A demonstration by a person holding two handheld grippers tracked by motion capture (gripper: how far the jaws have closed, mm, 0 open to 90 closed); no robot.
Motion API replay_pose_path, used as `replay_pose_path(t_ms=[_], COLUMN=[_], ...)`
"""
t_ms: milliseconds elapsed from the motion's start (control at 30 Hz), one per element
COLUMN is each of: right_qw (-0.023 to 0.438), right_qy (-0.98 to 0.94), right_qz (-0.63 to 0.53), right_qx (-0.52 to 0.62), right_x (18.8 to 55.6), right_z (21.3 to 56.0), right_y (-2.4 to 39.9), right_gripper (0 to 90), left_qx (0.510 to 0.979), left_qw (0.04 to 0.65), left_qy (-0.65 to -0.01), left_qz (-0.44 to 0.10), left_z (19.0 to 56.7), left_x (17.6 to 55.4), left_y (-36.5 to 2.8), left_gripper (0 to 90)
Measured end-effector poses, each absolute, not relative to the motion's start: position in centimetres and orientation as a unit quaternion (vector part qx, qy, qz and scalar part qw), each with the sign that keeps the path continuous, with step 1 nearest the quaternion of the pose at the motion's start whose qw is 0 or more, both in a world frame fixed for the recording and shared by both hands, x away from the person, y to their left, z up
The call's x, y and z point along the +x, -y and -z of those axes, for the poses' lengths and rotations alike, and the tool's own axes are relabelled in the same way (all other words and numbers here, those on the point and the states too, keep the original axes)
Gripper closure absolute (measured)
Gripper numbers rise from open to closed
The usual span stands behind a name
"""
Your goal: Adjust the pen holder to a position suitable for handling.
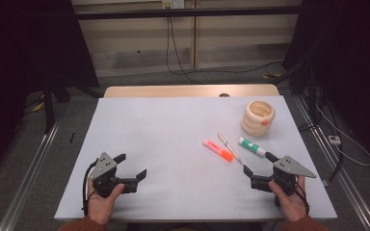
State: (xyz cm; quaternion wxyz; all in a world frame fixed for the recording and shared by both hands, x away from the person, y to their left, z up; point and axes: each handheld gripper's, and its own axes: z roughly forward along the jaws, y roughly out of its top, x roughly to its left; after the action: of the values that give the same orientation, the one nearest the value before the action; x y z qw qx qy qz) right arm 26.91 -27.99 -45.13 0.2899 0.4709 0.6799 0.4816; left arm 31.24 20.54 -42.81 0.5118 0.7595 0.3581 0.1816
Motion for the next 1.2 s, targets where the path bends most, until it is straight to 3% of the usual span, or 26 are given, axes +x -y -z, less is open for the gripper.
replay_pose_path(t_ms=[1200], right_qw=[0.256], right_qy=[-0.71], right_qz=[-0.453], right_qx=[0.475], right_x=[29.0], right_z=[43.2], right_y=[29.6], right_gripper=[3.0], left_qx=[0.758], left_qw=[0.514], left_qy=[-0.362], left_qz=[-0.175], left_z=[42.6], left_x=[31.4], left_y=[-20.6], left_gripper=[4.7])
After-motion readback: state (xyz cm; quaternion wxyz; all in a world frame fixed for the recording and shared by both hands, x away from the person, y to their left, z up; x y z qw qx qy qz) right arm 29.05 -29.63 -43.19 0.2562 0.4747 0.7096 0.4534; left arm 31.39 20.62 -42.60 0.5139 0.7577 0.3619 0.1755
